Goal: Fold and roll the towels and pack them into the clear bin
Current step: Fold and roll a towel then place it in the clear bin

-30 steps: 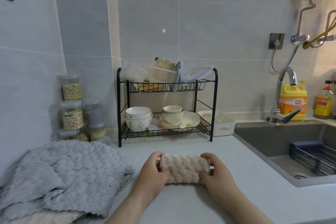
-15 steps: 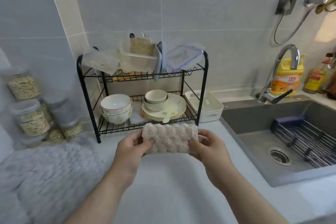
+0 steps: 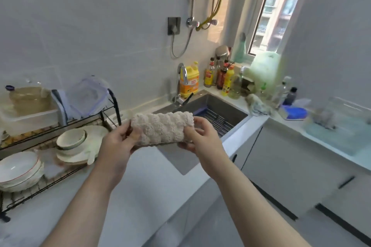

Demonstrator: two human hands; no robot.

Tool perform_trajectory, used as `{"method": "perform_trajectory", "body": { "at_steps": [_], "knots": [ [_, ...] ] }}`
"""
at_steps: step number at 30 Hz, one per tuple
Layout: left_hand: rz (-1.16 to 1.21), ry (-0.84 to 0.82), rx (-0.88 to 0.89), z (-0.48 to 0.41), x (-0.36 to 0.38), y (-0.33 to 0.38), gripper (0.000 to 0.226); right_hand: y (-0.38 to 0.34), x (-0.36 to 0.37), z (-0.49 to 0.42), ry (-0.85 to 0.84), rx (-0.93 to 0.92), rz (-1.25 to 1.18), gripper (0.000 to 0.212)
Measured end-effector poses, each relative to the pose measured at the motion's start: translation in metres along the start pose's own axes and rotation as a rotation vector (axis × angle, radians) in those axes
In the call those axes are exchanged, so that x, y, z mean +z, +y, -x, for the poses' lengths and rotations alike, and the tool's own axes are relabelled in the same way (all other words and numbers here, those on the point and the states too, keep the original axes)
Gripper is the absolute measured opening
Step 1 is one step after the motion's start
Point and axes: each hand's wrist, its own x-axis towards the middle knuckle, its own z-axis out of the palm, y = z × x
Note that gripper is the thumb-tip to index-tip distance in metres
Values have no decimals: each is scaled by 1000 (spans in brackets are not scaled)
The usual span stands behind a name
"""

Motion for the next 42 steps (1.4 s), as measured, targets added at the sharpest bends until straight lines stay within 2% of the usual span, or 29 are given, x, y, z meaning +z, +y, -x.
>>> {"method": "perform_trajectory", "body": {
  "at_steps": [6, 15, 23, 32, 36, 39, 42],
  "knots": [
    [5, -223, -24, -16, 127, -9, 24, -43, -120, 16, 198, -64, -16, 27],
    [4, -597, -60, -16, 374, -43, 28, -97, -334, 58, 547, -130, -60, 44],
    [48, -779, -177, -31, 530, -95, 33, -115, -474, 65, 794, -105, -53, 31],
    [47, -850, -211, -146, 672, -162, 31, -130, -595, -49, 922, -118, 32, 28],
    [7, -920, -222, -199, 730, -183, 40, -139, -639, -110, 969, -121, 50, 26],
    [-56, -955, -221, -221, 775, -204, 39, -142, -671, -146, 993, -143, -32, 25],
    [-99, -952, -221, -235, 813, -225, 36, -143, -703, -171, 1000, -177, -257, 23]
  ]
}}
